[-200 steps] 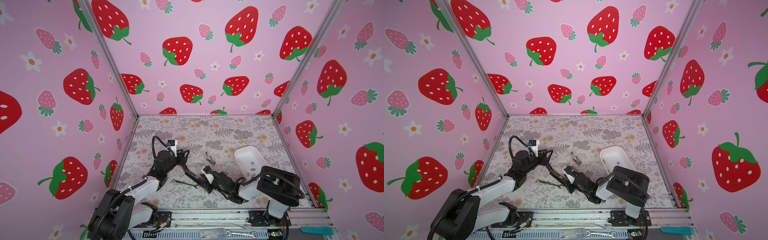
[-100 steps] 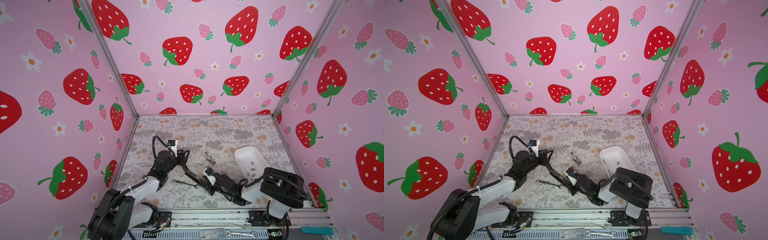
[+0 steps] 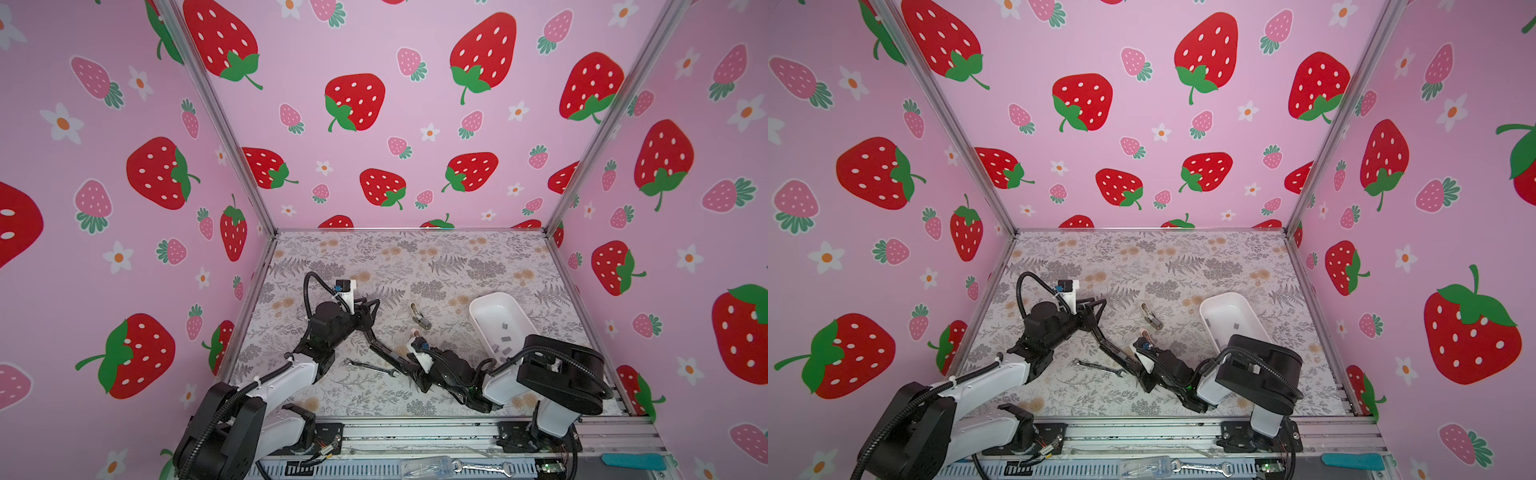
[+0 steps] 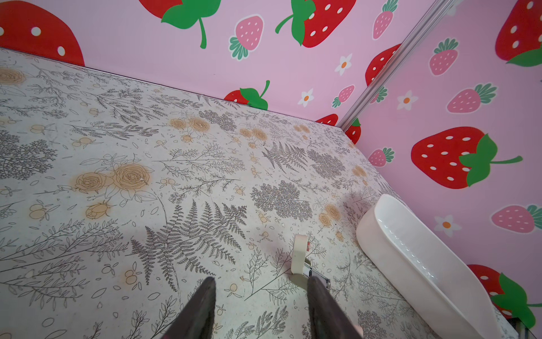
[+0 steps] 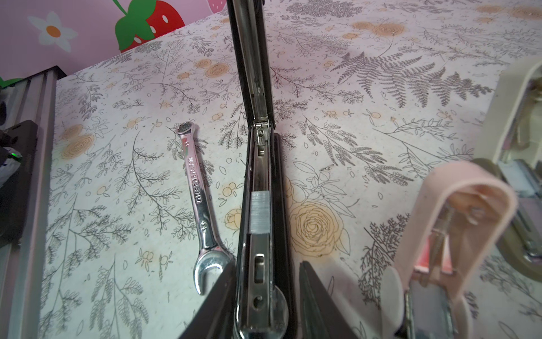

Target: Load the staples into the stapler

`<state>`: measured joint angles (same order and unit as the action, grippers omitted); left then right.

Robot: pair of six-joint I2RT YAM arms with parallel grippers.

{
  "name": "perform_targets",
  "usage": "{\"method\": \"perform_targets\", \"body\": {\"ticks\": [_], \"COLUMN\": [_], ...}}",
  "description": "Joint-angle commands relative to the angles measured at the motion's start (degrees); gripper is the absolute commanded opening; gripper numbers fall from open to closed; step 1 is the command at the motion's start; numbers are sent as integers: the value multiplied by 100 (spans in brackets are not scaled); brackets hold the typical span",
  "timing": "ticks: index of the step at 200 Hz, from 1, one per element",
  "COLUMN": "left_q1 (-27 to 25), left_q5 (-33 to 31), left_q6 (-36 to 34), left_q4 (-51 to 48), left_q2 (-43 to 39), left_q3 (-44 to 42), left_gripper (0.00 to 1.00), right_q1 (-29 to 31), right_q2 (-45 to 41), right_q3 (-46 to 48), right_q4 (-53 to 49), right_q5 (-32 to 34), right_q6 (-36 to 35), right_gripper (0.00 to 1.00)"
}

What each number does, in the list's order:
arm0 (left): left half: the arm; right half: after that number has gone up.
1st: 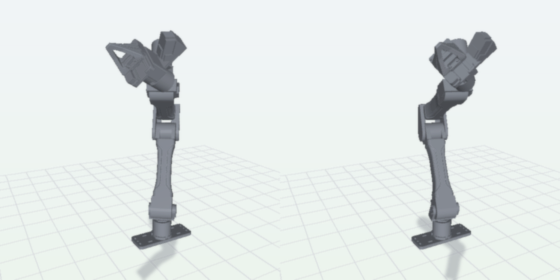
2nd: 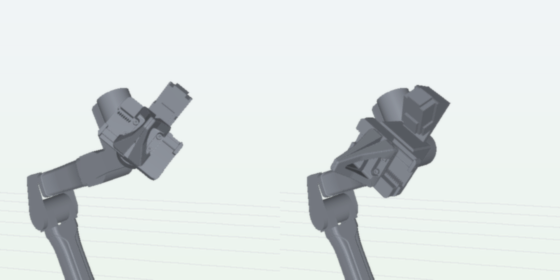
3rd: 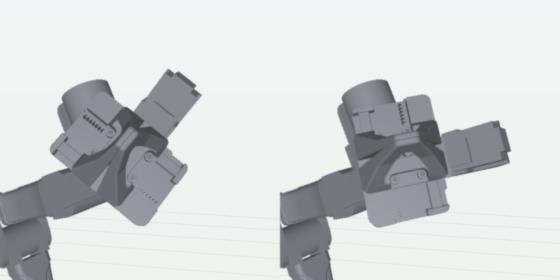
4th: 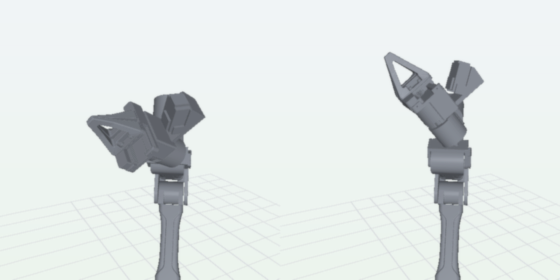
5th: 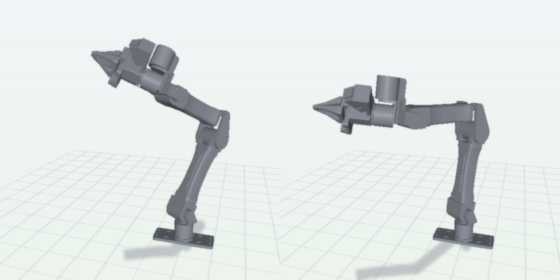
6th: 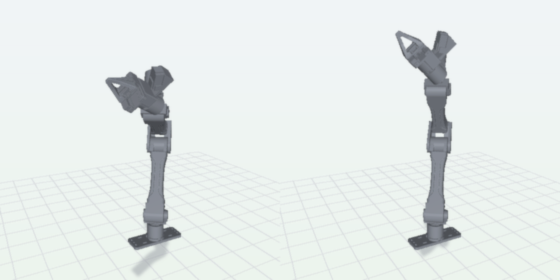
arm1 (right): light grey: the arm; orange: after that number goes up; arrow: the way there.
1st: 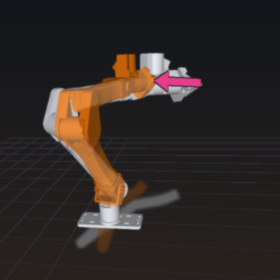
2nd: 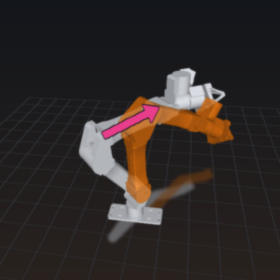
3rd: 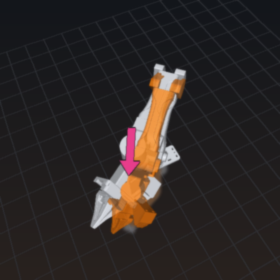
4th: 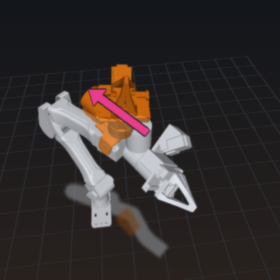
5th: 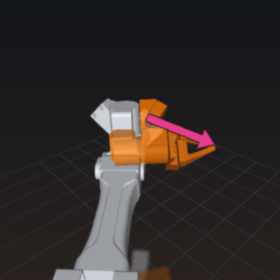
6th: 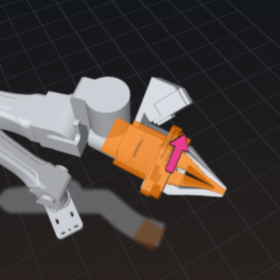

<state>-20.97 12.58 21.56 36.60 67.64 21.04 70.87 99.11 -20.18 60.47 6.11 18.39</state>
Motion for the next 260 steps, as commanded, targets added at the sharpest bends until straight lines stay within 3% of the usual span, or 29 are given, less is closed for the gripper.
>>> {"method": "perform_targets", "body": {"ticks": [1,52,95,121,149,260], "left_q1": [-37,-56,-75,-110,-318,-1104], "left_q5": [-5,-43,-36,-3,-78,-230], "left_q6": [-78,-91,-95,-142,-379,-1244], "left_q4": [58,23,18,10,4,273], "left_q2": [-116,-181,-205,-233,-300,-519], "left_q3": [-79,-95,-99,-113,-167,-710], "left_gripper": [53,52,52,52,52,40], "right_q1": [41,41,44,50,50,54], "right_q2": [94,109,135,135,135,135], "right_q3": [75,164,138,140,146,138], "right_q4": [217,295,339,348,386,486], "right_q5": [83,49,-10,-22,-31,46], "right_q6": [121,150,156,155,156,103], "right_gripper": [38,30,29,15,8,4]}}
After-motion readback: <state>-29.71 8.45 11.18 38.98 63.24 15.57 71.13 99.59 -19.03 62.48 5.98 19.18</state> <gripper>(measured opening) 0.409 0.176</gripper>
